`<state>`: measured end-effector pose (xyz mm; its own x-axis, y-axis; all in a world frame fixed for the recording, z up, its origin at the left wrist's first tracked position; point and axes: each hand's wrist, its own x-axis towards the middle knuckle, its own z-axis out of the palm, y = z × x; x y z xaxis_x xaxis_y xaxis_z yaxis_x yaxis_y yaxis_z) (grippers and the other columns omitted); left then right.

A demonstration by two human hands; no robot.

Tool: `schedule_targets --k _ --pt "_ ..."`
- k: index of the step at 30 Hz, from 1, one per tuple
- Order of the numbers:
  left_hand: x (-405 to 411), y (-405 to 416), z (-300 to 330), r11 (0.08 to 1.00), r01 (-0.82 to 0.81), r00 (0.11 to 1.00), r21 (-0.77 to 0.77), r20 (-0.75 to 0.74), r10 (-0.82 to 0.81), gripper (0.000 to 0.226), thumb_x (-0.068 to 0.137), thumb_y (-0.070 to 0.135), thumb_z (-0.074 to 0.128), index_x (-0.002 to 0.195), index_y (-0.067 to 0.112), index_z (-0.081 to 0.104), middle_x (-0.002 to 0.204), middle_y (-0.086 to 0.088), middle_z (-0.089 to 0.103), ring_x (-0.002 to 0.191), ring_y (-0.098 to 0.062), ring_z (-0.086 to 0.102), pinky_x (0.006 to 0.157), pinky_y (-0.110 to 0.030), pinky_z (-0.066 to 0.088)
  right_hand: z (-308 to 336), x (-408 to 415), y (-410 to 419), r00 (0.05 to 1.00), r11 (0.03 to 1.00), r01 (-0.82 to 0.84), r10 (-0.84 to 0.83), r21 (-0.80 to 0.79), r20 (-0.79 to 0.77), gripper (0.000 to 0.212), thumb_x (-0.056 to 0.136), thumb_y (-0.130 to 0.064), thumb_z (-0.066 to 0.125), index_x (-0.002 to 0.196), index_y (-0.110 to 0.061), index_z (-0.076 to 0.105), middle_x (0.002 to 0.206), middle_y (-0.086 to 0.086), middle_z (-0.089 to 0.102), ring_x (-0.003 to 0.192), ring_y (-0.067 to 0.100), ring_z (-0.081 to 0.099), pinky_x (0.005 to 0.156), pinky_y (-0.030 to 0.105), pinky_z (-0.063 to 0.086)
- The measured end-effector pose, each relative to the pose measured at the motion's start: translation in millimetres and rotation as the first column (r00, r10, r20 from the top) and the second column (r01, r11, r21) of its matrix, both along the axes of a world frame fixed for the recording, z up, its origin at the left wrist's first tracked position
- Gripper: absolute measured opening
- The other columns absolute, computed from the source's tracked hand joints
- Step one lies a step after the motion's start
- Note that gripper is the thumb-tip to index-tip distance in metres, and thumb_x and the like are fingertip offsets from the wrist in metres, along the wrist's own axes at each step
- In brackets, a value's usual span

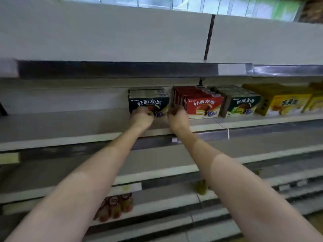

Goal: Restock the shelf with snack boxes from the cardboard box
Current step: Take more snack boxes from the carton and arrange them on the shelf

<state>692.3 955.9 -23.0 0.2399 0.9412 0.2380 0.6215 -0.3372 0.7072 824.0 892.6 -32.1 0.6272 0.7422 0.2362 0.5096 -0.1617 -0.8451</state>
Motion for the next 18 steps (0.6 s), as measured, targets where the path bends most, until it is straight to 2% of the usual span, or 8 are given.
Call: schedule_targets --k 2,4,6,8,9,13,15,18 --pt "13 -14 2 0.997 0.070 0.996 0.014 0.047 -0.071 0.014 0.091 0.021 0.065 0.097 0.010 0.069 0.099 -0.010 0.066 0.092 -0.027 0.063 0.083 -0.035 0.053 2 5 -16 0.999 0.997 0.017 -0.019 0.069 0.038 0.032 0.091 -0.012 0.062 0.121 -0.002 0.058 0.115 0.016 0.067 0.106 0.032 0.063 0.079 0.030 0.046" --pt "28 -27 8 0.988 0.155 0.986 0.018 0.056 -0.156 0.008 0.091 0.017 0.065 0.088 0.010 0.068 0.089 -0.008 0.062 0.083 -0.022 0.059 0.073 -0.030 0.048 2 13 -30 0.997 0.993 0.051 -0.057 0.107 0.057 0.032 0.091 -0.013 0.061 0.120 0.000 0.056 0.115 0.020 0.065 0.107 0.037 0.061 0.084 0.037 0.047" --pt "45 -41 14 0.979 0.203 0.977 0.024 0.055 -0.204 0.012 0.088 0.015 0.064 0.080 0.009 0.069 0.081 -0.013 0.067 0.074 -0.026 0.062 0.065 -0.034 0.049 3 25 -46 0.993 0.989 0.096 -0.104 0.116 0.062 0.029 0.091 -0.012 0.059 0.117 0.002 0.055 0.114 0.023 0.065 0.105 0.040 0.060 0.084 0.040 0.044" --pt "65 -54 17 0.974 0.222 0.973 0.036 0.052 -0.224 0.015 0.087 0.016 0.065 0.073 0.012 0.068 0.077 -0.013 0.070 0.070 -0.026 0.064 0.065 -0.036 0.052 4 41 -65 0.991 0.983 0.124 -0.130 0.133 0.042 0.024 0.093 -0.012 0.056 0.115 0.000 0.056 0.111 0.021 0.066 0.103 0.038 0.060 0.079 0.036 0.041" --pt "76 -64 18 0.969 0.243 0.968 0.042 0.055 -0.245 0.016 0.087 0.014 0.065 0.071 0.013 0.067 0.075 -0.010 0.070 0.068 -0.024 0.063 0.063 -0.032 0.051 4 51 -77 0.987 0.979 0.145 -0.152 0.140 0.043 0.022 0.095 -0.013 0.055 0.114 -0.002 0.056 0.109 0.019 0.066 0.102 0.037 0.061 0.077 0.035 0.040" --pt "128 -108 11 0.921 0.388 0.916 0.024 0.102 -0.388 0.023 0.089 0.006 0.061 0.069 0.017 0.057 0.062 -0.008 0.063 0.056 -0.025 0.063 0.048 -0.024 0.042 -1 98 -135 0.986 0.976 0.164 -0.165 0.145 -0.007 0.008 0.094 -0.014 0.055 0.102 -0.013 0.056 0.091 0.005 0.063 0.086 0.026 0.061 0.063 0.024 0.038" --pt "159 -135 1 0.898 0.441 0.897 0.004 0.049 -0.440 0.024 0.090 0.010 0.063 0.069 0.019 0.056 0.062 -0.008 0.063 0.056 -0.025 0.064 0.049 -0.026 0.045 -8 124 -172 0.984 0.975 0.177 -0.175 0.136 -0.028 0.011 0.093 -0.013 0.056 0.103 -0.012 0.060 0.090 0.002 0.063 0.083 0.019 0.059 0.063 0.021 0.039" --pt "211 -181 -17 0.852 0.517 0.856 -0.084 0.032 -0.517 0.021 0.091 0.009 0.059 0.071 0.016 0.060 0.070 -0.014 0.068 0.062 -0.027 0.068 0.057 -0.036 0.055 -30 173 -234 0.981 0.978 0.190 -0.187 0.090 -0.041 0.009 0.093 -0.015 0.058 0.100 -0.014 0.063 0.087 -0.002 0.062 0.079 0.015 0.057 0.068 0.026 0.040"
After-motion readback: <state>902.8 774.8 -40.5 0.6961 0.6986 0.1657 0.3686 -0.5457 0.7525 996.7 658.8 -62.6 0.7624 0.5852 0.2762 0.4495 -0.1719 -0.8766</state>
